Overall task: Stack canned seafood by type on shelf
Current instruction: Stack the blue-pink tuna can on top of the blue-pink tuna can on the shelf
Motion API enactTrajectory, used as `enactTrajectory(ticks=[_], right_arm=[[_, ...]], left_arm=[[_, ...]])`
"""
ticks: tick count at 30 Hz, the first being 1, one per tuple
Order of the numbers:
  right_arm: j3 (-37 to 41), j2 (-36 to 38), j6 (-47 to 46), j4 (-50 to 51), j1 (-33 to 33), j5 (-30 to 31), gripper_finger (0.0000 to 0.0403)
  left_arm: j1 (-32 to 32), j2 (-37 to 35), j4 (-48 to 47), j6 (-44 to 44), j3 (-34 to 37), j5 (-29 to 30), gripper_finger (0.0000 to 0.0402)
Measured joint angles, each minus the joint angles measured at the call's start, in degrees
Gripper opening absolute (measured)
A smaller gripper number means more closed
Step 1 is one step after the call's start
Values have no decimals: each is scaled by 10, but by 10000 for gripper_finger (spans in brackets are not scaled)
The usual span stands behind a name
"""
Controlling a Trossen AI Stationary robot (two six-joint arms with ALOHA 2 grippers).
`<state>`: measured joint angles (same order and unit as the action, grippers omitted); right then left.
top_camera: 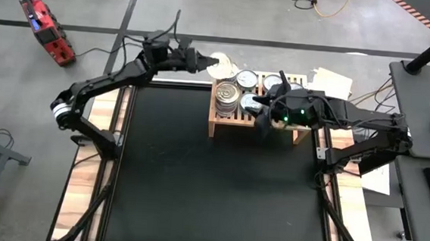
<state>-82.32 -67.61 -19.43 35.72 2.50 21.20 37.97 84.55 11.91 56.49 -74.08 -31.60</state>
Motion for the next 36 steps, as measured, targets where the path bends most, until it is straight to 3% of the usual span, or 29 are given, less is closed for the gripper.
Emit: enactTrajectory(ticks=[4,8,12,26,36], right_arm=[[0,0,7,-1,50,-61,195],[0,-4,24,-5,98,-88,167],[0,-4,34,-14,135,-133,134],[0,-21,29,-18,183,-138,17],[0,-40,15,-17,183,-140,13]], left_arm=[[33,25,51,40,0,-32,172],[69,46,55,55,0,-86,172],[89,51,58,56,0,-101,172],[97,106,56,65,0,-96,172],[97,125,56,89,0,-94,172]])
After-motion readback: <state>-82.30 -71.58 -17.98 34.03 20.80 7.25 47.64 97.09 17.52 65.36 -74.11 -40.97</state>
